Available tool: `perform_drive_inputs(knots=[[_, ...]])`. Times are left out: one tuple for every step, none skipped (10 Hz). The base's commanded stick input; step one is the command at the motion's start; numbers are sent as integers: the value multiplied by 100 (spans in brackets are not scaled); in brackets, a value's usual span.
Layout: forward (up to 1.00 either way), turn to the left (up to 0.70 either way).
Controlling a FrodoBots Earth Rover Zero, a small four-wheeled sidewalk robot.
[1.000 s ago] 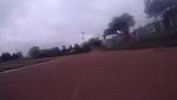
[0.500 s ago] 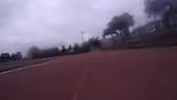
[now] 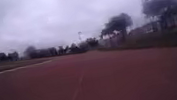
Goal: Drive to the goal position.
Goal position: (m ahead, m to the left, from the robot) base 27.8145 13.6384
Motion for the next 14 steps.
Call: perform_drive_inputs(knots=[[70,-14],[70,-14],[70,-14],[70,-8],[70,0],[70,0],[70,5],[70,14],[70,14],[70,14],[70,14],[70,14],[70,14],[70,14]])
